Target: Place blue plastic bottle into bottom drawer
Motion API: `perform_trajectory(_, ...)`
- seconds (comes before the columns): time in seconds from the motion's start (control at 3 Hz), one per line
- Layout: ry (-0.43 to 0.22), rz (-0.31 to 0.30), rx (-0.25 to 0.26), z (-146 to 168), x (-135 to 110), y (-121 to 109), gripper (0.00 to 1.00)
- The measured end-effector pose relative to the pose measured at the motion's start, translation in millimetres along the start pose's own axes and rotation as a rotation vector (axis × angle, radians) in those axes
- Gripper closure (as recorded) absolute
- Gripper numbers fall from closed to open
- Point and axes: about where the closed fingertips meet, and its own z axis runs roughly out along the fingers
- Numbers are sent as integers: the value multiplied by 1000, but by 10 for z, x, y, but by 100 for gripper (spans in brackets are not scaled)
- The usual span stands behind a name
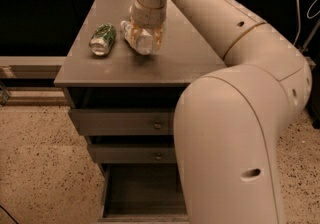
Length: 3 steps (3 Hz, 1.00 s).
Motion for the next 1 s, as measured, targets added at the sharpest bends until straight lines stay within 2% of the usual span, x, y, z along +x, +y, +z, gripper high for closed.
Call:
perform_trajectory(0.33, 0, -2, 8, 81, 35, -32, 34)
perform_trajectory(0.67, 0, -3, 10, 108, 41, -41, 12)
perform_trajectory(1.0, 1, -3, 11, 138, 48, -51, 0)
